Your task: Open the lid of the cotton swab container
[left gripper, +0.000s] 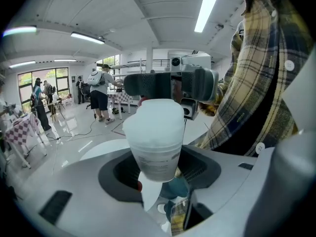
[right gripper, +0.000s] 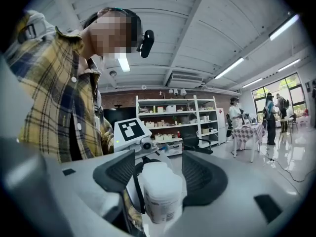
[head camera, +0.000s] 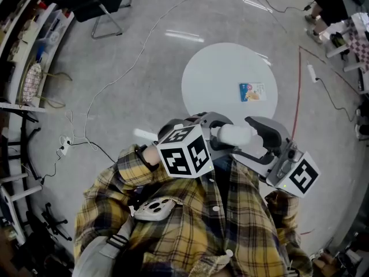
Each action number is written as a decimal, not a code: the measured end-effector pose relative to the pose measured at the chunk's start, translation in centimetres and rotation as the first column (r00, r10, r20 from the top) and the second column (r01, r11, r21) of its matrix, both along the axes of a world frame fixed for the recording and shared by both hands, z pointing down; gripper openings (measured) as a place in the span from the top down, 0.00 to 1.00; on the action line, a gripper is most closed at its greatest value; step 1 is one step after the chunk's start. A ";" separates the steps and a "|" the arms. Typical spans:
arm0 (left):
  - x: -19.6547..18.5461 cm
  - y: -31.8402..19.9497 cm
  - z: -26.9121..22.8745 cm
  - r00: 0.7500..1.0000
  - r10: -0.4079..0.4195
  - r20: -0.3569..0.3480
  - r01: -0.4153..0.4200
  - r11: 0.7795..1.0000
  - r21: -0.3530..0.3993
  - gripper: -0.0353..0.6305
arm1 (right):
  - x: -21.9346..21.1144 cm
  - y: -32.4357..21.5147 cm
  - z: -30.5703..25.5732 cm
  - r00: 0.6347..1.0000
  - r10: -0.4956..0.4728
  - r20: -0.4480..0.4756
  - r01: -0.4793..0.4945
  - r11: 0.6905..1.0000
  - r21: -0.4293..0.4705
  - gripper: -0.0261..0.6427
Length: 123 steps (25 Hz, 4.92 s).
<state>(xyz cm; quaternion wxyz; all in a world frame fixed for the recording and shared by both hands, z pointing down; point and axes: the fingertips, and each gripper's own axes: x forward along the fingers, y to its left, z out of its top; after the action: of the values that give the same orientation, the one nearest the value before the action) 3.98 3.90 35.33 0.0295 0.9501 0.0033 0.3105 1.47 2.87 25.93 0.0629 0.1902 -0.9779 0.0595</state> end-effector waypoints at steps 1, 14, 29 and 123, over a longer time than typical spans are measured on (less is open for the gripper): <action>0.1 0.1 0.0 1.000 0.004 -0.001 -0.004 1.000 -0.001 0.59 | 0.0 0.1 0.4 1.000 -0.010 -0.018 0.010 1.000 0.000 0.54; 0.5 1.6 -1.2 0.998 0.068 -0.002 -0.068 0.998 -0.001 0.59 | -1.1 1.0 0.9 0.994 -0.109 -0.009 0.109 0.994 -0.012 0.54; 1.2 2.0 -1.6 0.995 0.095 0.002 -0.095 0.995 0.001 0.59 | -1.2 1.3 1.4 0.987 -0.157 -0.023 0.156 0.988 -0.018 0.61; -0.5 -6.1 -0.5 0.984 -0.177 -0.008 0.177 0.984 0.032 0.60 | 6.8 -7.6 0.1 0.896 0.426 0.130 -0.411 0.903 -0.124 0.82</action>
<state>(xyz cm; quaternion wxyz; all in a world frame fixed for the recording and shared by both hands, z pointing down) 3.46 -2.17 34.81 0.0412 0.9479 -0.0861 0.3041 8.25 -4.75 25.99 -0.0181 0.3878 -0.9121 0.1318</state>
